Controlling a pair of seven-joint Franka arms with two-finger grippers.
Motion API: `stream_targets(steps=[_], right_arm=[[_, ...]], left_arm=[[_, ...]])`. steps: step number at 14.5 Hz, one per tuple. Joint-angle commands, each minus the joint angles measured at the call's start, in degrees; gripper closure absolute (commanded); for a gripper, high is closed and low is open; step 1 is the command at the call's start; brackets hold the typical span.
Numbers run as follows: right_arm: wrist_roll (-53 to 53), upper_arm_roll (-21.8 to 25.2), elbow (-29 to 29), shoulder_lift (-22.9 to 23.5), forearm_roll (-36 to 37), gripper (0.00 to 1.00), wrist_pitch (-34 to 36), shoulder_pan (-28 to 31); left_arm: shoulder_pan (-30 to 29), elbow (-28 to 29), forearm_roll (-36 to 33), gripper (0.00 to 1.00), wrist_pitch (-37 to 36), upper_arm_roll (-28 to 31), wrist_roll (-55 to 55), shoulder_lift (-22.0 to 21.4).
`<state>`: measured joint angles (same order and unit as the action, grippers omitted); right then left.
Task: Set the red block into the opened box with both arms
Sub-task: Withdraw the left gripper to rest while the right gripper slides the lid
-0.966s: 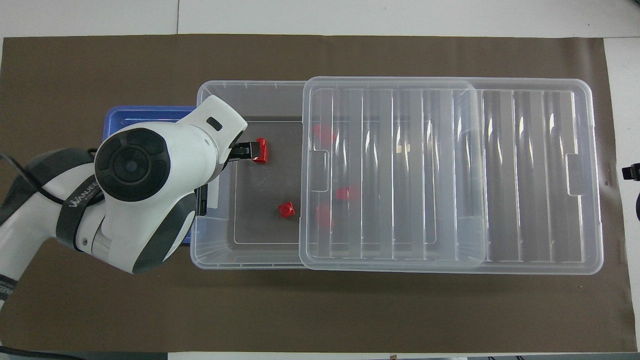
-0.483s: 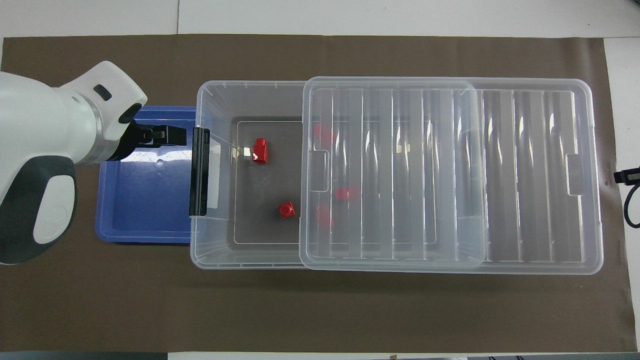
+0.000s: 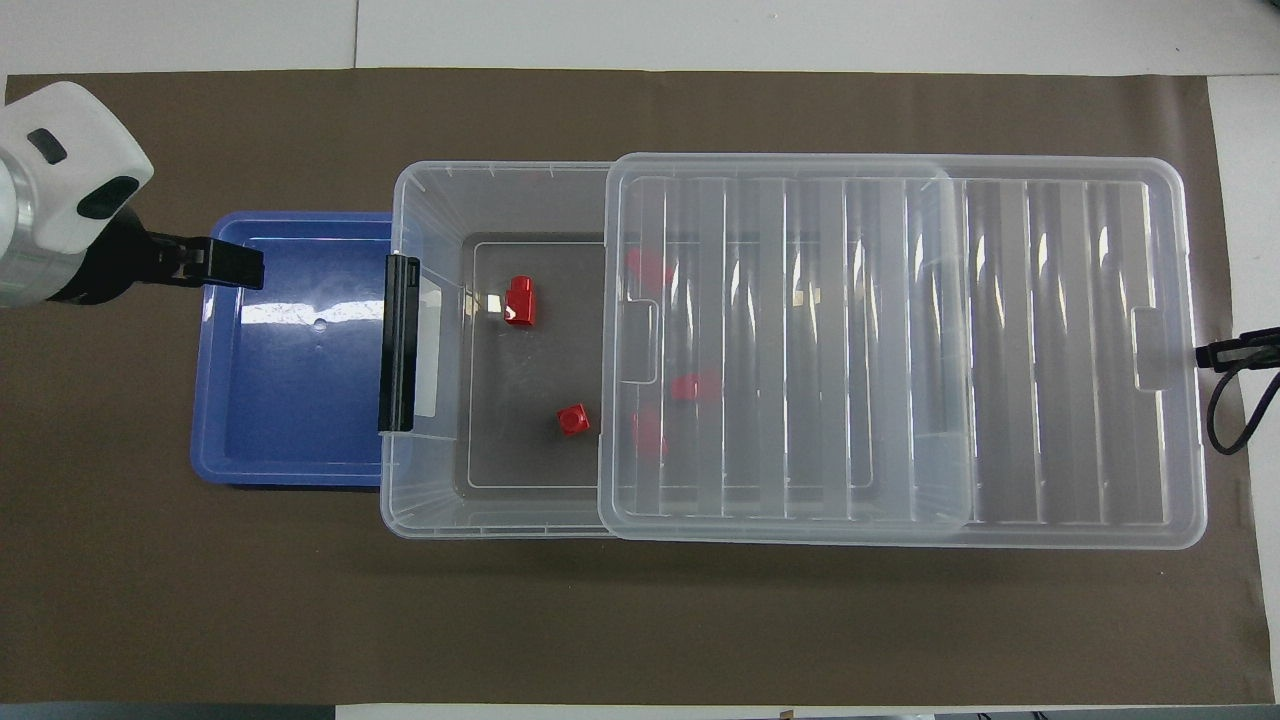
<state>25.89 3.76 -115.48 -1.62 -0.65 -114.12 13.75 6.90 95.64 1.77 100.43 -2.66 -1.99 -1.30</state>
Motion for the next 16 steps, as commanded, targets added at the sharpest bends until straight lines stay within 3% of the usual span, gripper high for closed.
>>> stream_targets(steps=[1,12,16], right_arm=[[-1.9,-0.2,-1.2,-0.9,0.6,1.0,-0.8,-0.7],[-15.1,-0.3,-1.3,-1.1,0.4,1.0,-0.5,-8.4],[-21.7,-0.3,-1.4,-1.2,0.4,1.0,-0.3,-12.9]], left_arm=[[-4.1,-4.7,3.5,0.0,-5.6,-0.4,2.0,1.1],[-5.2,-12.0,0.7,0.0,-17.7,-0.9,5.8,2.5],[-4.7,-8.5,0.4,0.0,-16.2,-0.9,5.9,1.0]])
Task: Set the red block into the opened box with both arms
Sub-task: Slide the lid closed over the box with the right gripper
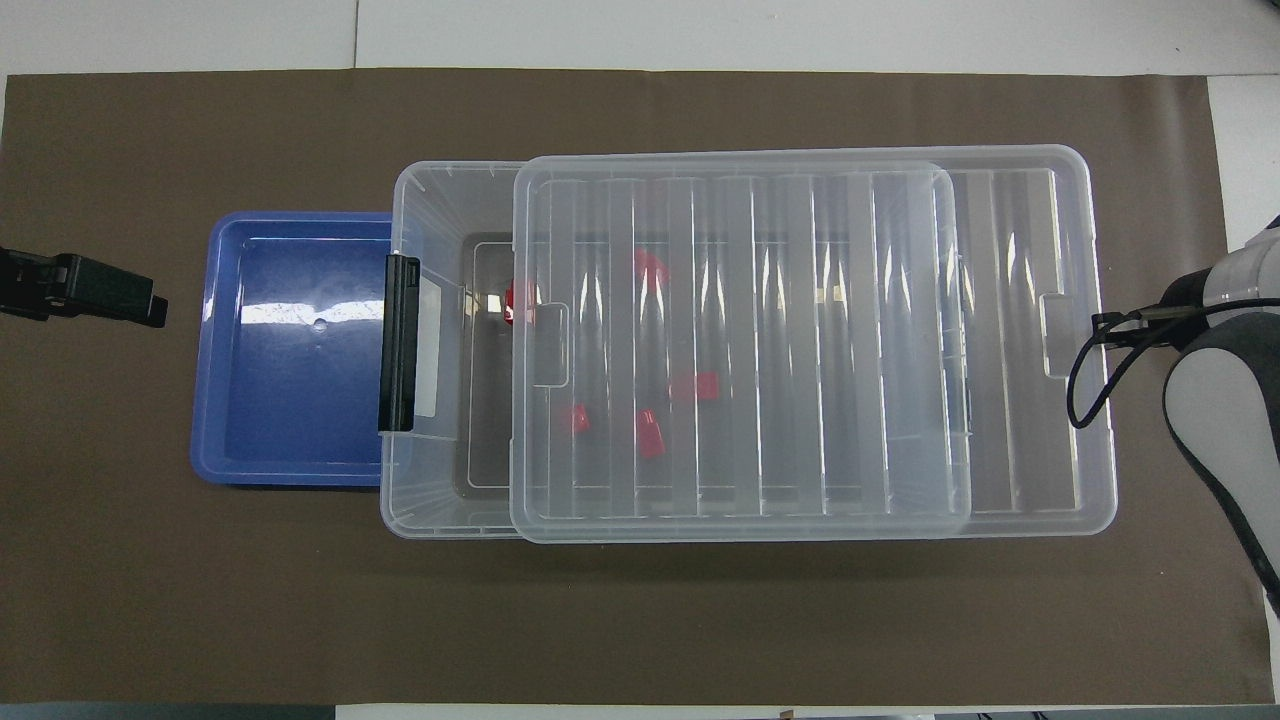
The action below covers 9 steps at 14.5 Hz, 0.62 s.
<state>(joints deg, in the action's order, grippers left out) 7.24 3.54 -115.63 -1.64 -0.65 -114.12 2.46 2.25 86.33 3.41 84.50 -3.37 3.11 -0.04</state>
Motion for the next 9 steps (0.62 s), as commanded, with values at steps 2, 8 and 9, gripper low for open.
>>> stream_targets(steps=[2,8,9], right_arm=[[-4.8,-0.1,-1.3,-1.2,0.4,1.0,-0.3,-3.3],[-11.0,-0.1,-1.5,-1.3,0.4,1.0,-0.4,-7.2],[-11.9,-0.1,-1.5,-1.4,0.4,1.0,-0.4,-7.6]], left_arm=[[-0.2,0.9,-1.3,0.0,0.3,-0.3,0.8,-0.4],[0.2,1.2,-5.1,0.0,0.3,-0.5,1.0,-0.5],[0.2,1.2,-5.1,0.0,0.3,-0.5,1.0,-0.5]])
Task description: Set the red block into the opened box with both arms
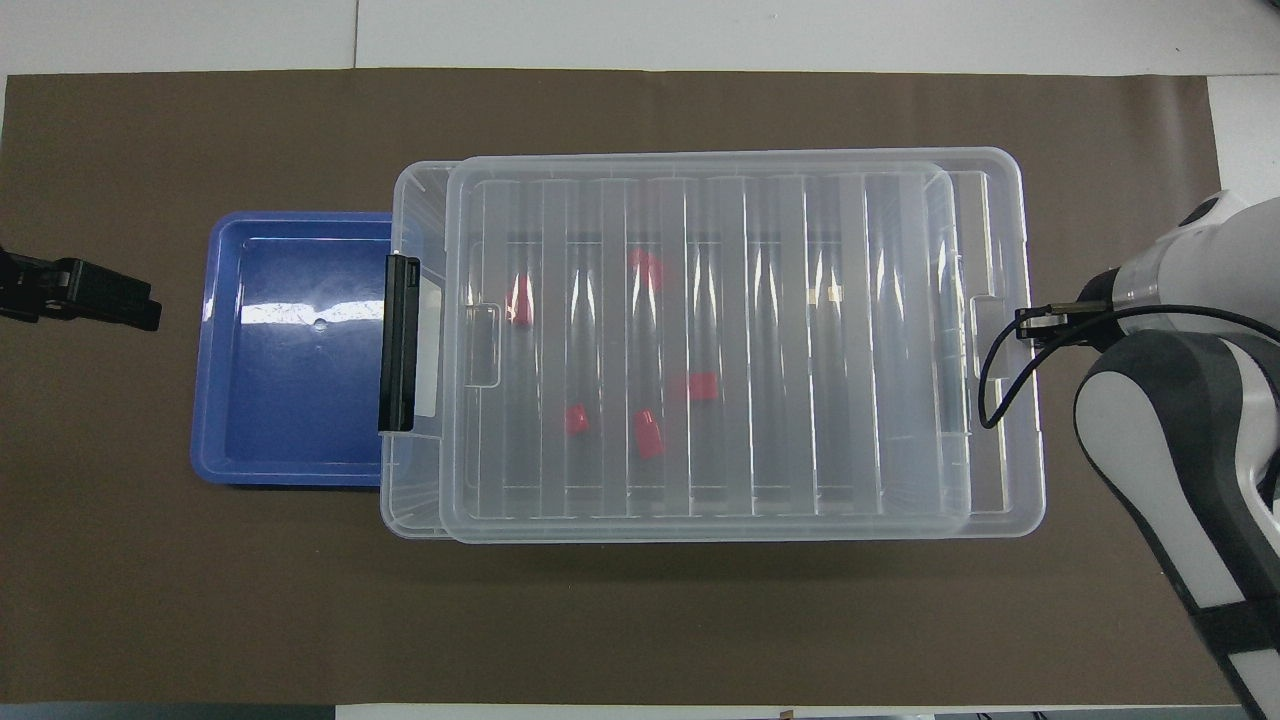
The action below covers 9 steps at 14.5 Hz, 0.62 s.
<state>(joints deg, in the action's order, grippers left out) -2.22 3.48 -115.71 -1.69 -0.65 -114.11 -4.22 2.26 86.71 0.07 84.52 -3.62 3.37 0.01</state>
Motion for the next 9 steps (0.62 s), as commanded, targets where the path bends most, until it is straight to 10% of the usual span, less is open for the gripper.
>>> stream_targets(steps=[1,9], right_arm=[[-3.2,-0.1,-1.4,-1.4,0.4,1.0,-0.4,-1.6],[-7.9,-0.1,-1.4,-1.4,0.4,1.0,-0.4,-4.3]], left_arm=[[0.2,0.8,-1.7,0.0,0.3,-0.3,0.6,-0.5],[-0.2,1.6,1.4,0.0,2.7,-0.3,-0.2,-0.8]])
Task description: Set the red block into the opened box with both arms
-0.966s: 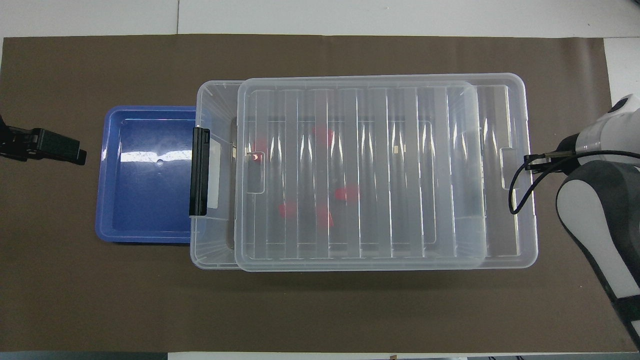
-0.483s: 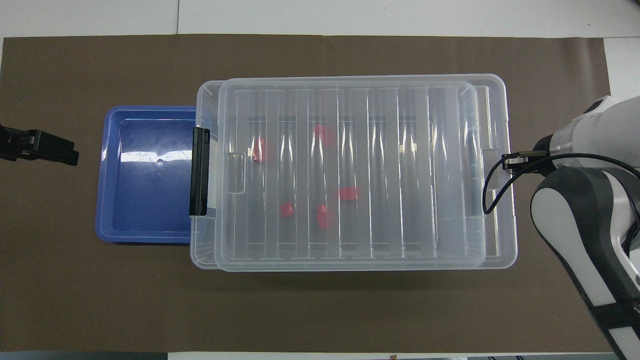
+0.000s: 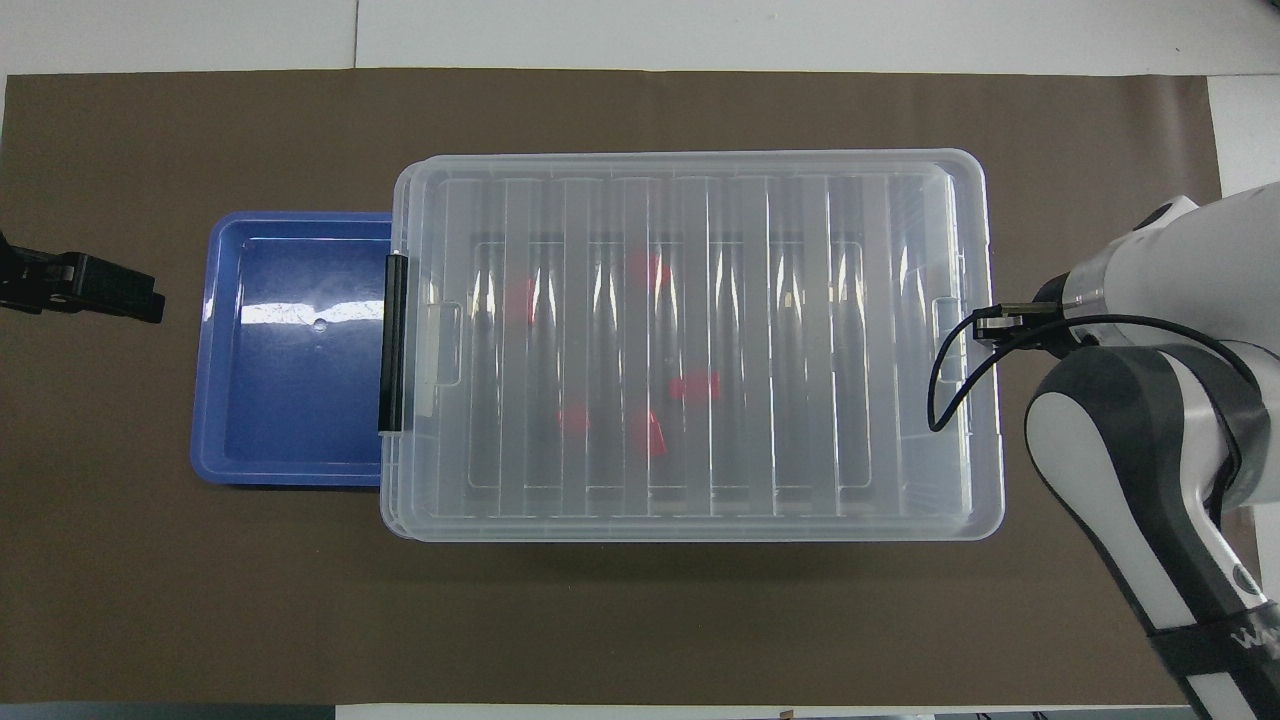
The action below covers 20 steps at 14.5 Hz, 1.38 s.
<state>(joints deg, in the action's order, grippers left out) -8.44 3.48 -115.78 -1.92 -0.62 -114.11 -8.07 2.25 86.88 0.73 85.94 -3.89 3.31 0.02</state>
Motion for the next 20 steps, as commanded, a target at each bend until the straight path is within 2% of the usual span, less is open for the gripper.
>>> stream_targets(steps=[1,5,7,8,9,10,15,17,20], right_arm=[[-1.8,0.0,-1.4,-1.2,0.4,1.0,-0.4,-0.5],[-1.3,0.0,-1.2,-1.2,0.4,1.0,-0.2,-0.3],[-1.1,0.0,1.6,-0.6,0.3,1.0,3.1,0.4],[-0.9,0.0,4.2,-0.5,0.0,0.91,6.3,1.3],[0.0,0.0,6.3,-0.5,0.0,0.31,8.6,2.3],[2.3,0.1,8.0,-0.8,0.0,0.0,10.3,3.2],[5.5,0.5,19.9,-0.4,0.3,0.0,23.4,5.2],[5.5,0.5,22.5,-0.4,0.7,0.0,26.9,5.3],[5.5,0.6,22.6,-0.4,1.4,0.0,28.2,5.4]], left_arm=[[0.0,1.5,0.8,0.0,1.2,0.0,-0.1,-0.8],[-0.4,1.7,0.8,0.0,1.0,0.1,-0.1,-0.8],[-0.6,1.7,0.7,0.0,1.0,0.2,-0.1,-0.8],[-0.6,1.7,0.7,0.0,0.9,0.3,-0.1,-0.8],[-0.6,1.7,0.7,0.0,0.9,0.3,-0.1,-0.8],[-0.6,1.7,0.7,0.0,0.9,0.3,-0.1,-0.8],[-0.6,1.7,0.7,0.0,0.9,0.3,-0.1,-0.8],[-0.6,1.7,0.7,0.0,0.9,0.3,-0.1,-0.8],[-0.6,1.7,0.7,0.0,0.9,0.3,-0.1,-0.8]])
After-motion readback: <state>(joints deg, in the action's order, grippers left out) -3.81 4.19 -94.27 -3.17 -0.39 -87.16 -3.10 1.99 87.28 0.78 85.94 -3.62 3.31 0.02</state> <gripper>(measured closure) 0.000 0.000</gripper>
